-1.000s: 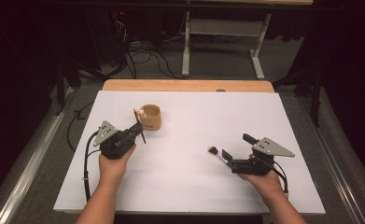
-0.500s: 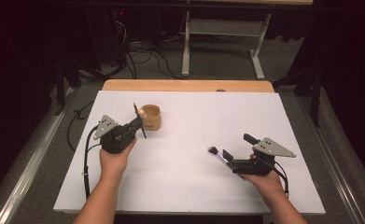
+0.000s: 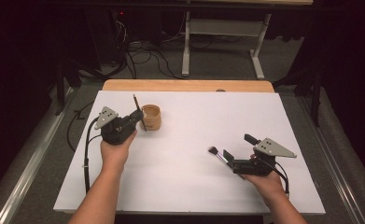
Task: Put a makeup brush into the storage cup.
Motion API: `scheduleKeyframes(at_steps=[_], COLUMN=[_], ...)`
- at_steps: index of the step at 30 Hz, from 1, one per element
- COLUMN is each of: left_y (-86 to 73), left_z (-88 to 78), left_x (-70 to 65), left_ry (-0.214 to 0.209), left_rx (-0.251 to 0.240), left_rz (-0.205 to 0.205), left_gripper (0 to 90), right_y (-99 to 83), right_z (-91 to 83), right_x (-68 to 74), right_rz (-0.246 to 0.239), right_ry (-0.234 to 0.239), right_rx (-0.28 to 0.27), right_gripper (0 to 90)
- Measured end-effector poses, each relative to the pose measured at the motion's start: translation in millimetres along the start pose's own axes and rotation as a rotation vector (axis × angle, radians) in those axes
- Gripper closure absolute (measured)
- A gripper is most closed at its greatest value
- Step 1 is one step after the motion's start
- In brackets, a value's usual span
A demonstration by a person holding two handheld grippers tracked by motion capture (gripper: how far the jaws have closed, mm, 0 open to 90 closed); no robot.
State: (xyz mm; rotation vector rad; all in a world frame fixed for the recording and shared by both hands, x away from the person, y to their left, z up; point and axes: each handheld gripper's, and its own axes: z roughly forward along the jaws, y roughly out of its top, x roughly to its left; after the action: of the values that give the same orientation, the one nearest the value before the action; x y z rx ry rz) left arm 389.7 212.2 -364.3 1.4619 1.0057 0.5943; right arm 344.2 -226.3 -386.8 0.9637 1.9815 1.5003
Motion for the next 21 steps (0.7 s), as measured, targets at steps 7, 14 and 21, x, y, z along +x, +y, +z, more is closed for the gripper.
scheduleKeyframes(at_steps=[7, 14, 21], left_y=[6.1, 16.3, 23.1], left_z=[9.0, 19.8, 29.7], left_x=[1.1, 4.3, 5.5], left_ry=[0.009, 0.021, 0.027], left_rx=[0.004, 0.005, -0.009], left_rz=[0.007, 0.015, 0.018], left_gripper=[83.2, 83.3, 83.3], right_y=[0.1, 0.4, 0.3], right_z=[-0.5, -1.4, -1.2], right_x=[0.1, -0.4, -0.3], right_rz=[-0.002, 0.0, -0.005], right_ry=[-0.003, -0.005, 0.0], right_rx=[-0.001, -0.009, -0.005], right_gripper=[1.8, 1.8, 1.7])
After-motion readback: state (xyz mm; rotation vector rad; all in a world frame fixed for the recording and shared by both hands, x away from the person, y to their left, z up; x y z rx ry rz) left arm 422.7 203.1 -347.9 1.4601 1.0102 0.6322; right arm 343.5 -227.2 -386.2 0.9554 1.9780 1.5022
